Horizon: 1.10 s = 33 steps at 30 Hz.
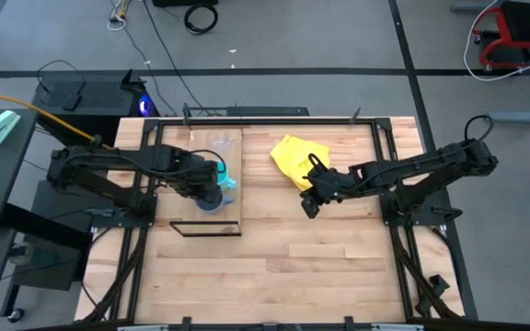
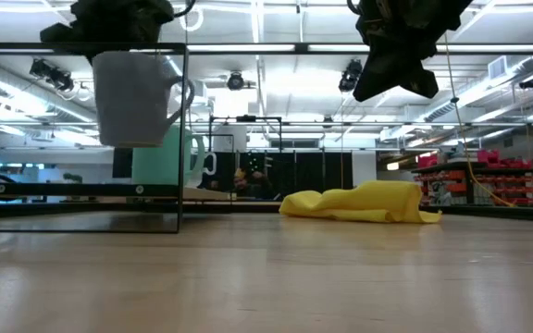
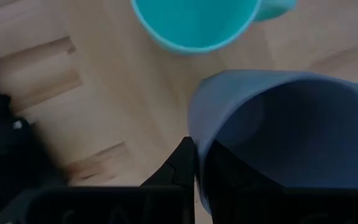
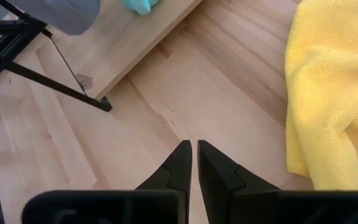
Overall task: Stack small to large cups/mugs on shelf
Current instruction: Put the blue mug on the shelf
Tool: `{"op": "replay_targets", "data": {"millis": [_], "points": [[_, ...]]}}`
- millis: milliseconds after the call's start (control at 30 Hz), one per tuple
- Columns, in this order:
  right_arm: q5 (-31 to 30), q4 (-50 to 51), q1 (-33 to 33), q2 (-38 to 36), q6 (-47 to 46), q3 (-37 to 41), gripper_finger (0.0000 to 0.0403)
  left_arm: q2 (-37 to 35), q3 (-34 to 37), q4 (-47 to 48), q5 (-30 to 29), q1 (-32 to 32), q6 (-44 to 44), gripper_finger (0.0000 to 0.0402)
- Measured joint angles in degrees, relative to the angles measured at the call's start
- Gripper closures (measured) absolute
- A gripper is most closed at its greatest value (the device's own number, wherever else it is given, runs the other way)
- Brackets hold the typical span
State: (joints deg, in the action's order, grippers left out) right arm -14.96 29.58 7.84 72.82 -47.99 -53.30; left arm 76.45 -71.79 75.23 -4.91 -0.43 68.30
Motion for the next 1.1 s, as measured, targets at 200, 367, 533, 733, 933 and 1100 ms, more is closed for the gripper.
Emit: {"op": "replay_targets", "data": {"millis": [200, 367, 533, 733, 933, 1100], "points": [[0.02, -0.31, -0.63, 0.02, 0.02, 0.00, 0.0371, -2.63, 3.02, -2.07, 0.03, 0.00, -0.01, 0.0379], [0.02, -1.01, -0.59, 0.57, 0.02, 0.02, 0.0372, -2.71, 4.74, -3.96, 0.27, 0.00, -1.32, 0.0379], [0.02, -0.92, -0.62, 1.26, 0.00, 0.02, 0.0372, -2.71, 6.18, -4.49, 1.12, 0.00, -2.59, 0.0379], [0.03, -1.06, -0.61, 1.53, -0.02, 0.02, 0.0372, -2.71, 8.26, -4.79, 1.85, 0.00, -1.96, 0.0379], [0.02, -0.98, -0.61, 1.53, -0.02, 0.02, 0.0372, -2.71, 9.86, -6.27, 2.04, -0.10, -1.48, 0.0379], [0.03, -0.98, -0.59, 1.53, -0.02, 0.02, 0.0372, -2.71, 11.42, -8.29, 2.68, -0.11, -1.48, 0.0379]]}}
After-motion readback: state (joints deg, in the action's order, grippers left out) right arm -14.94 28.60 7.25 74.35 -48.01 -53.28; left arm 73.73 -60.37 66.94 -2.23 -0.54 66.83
